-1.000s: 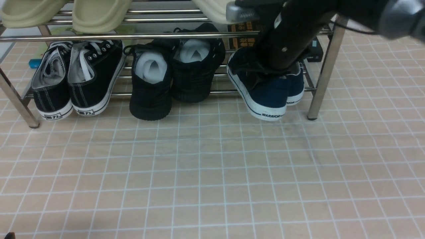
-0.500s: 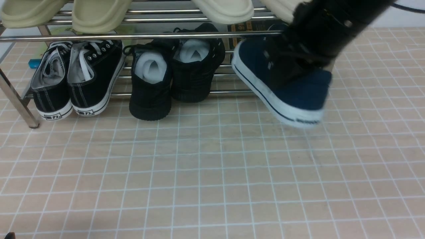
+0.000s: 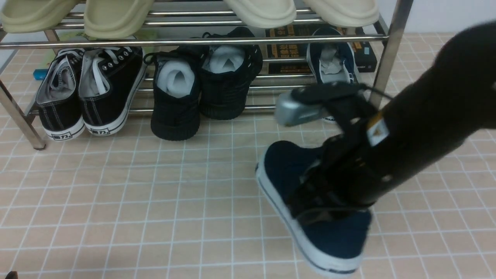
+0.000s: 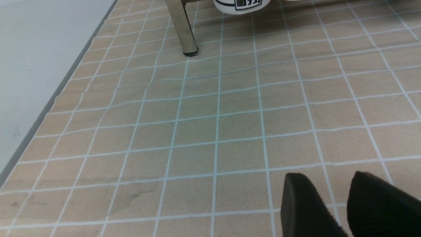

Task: Take the shoes off the shelf from the light coffee tablecloth by hand.

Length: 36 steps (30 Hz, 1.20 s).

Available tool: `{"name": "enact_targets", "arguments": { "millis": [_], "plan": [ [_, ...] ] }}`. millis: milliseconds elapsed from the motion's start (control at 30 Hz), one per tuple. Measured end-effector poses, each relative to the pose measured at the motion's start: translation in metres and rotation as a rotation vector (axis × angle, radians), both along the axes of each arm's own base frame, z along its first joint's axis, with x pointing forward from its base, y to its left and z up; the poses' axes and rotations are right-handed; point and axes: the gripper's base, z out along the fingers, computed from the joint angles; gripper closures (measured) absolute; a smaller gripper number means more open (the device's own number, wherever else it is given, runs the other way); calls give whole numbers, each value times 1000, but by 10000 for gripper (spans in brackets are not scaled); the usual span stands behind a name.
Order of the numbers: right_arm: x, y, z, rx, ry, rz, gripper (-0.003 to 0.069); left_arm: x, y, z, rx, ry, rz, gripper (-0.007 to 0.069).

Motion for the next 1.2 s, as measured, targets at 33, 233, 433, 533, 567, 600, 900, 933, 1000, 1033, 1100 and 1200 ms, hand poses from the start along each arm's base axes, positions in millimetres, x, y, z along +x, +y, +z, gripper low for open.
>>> {"name": "enact_targets", "arguments": {
  "millis": [33, 233, 433, 533, 567, 600, 900, 933, 1000, 1033, 1100, 1200],
  "plan": [
    [2, 6, -5, 0, -11, -4, 624, 0, 0, 0, 0, 0, 0, 385],
    [19, 18, -23, -17, -76, -72, 624, 0, 0, 0, 0, 0, 0, 385],
    [36, 19, -44, -99, -116, -171, 624, 0, 0, 0, 0, 0, 0, 385],
    [43, 21, -52, -116, -136, -201, 624, 0, 0, 0, 0, 0, 0, 385],
    [45, 22, -54, -114, -146, -214, 624, 0, 0, 0, 0, 0, 0, 385],
    [46, 22, -55, -115, -152, -217, 624, 0, 0, 0, 0, 0, 0, 385],
    [56, 31, -72, -99, -163, -230, 617, 0, 0, 0, 0, 0, 0, 385],
    [57, 32, -74, -97, -164, -230, 617, 0, 0, 0, 0, 0, 0, 385],
    [58, 34, -77, -96, -164, -229, 615, 0, 0, 0, 0, 0, 0, 385],
    [59, 35, -80, -95, -165, -228, 607, 0, 0, 0, 0, 0, 0, 385],
    [60, 36, -83, -95, -164, -227, 586, 0, 0, 0, 0, 0, 0, 385],
    [60, 36, -84, -98, -165, -226, 520, 0, 0, 0, 0, 0, 0, 385]
  ]
}}
